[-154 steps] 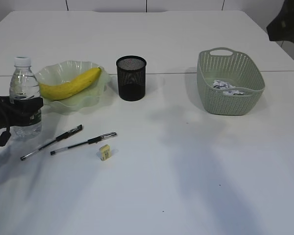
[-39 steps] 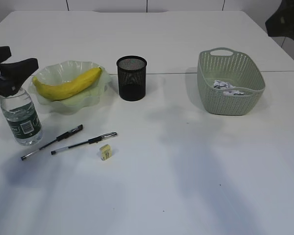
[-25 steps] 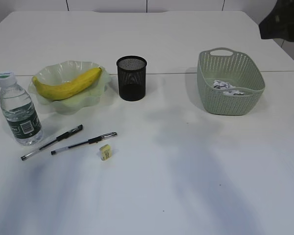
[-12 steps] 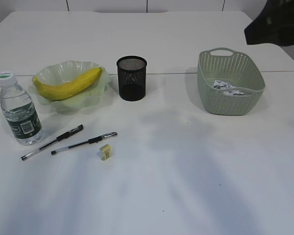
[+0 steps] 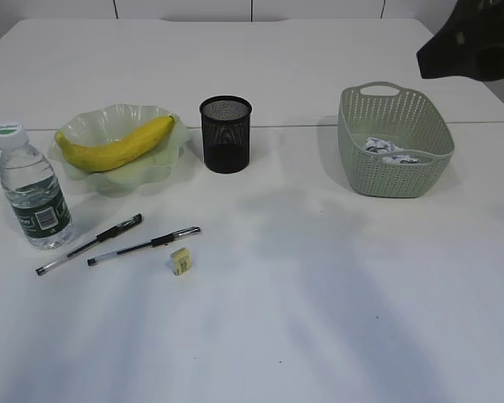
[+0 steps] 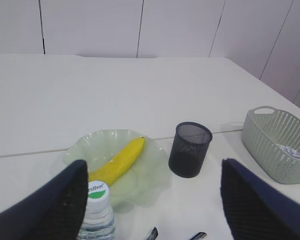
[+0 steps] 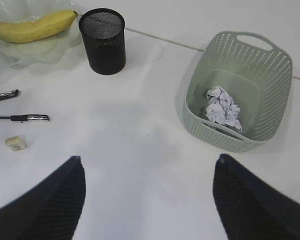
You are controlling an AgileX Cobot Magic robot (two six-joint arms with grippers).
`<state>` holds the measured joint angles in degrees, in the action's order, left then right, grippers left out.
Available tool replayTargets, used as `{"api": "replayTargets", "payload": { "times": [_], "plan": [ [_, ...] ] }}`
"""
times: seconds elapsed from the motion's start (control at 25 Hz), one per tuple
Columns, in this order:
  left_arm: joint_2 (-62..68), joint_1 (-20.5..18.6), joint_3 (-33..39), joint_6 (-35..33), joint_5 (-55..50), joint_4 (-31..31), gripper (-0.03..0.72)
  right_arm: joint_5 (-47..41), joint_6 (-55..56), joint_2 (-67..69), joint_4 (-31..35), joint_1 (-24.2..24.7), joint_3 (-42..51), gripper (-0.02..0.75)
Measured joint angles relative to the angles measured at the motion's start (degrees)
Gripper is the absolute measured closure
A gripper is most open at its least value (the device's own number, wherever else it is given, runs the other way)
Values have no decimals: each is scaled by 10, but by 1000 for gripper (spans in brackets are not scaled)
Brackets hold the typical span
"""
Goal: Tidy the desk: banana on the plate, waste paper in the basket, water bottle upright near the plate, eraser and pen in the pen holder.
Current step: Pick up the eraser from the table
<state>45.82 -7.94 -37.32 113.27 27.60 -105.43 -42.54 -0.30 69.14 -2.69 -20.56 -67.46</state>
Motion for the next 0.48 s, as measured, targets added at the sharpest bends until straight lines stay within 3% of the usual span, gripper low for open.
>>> {"api": "replayTargets", "payload": {
  "times": [0.48],
  "plan": [
    [0, 0, 0, -7, -56, 0, 107, -14, -38, 0, 34, 0, -1, 148]
  ]
}}
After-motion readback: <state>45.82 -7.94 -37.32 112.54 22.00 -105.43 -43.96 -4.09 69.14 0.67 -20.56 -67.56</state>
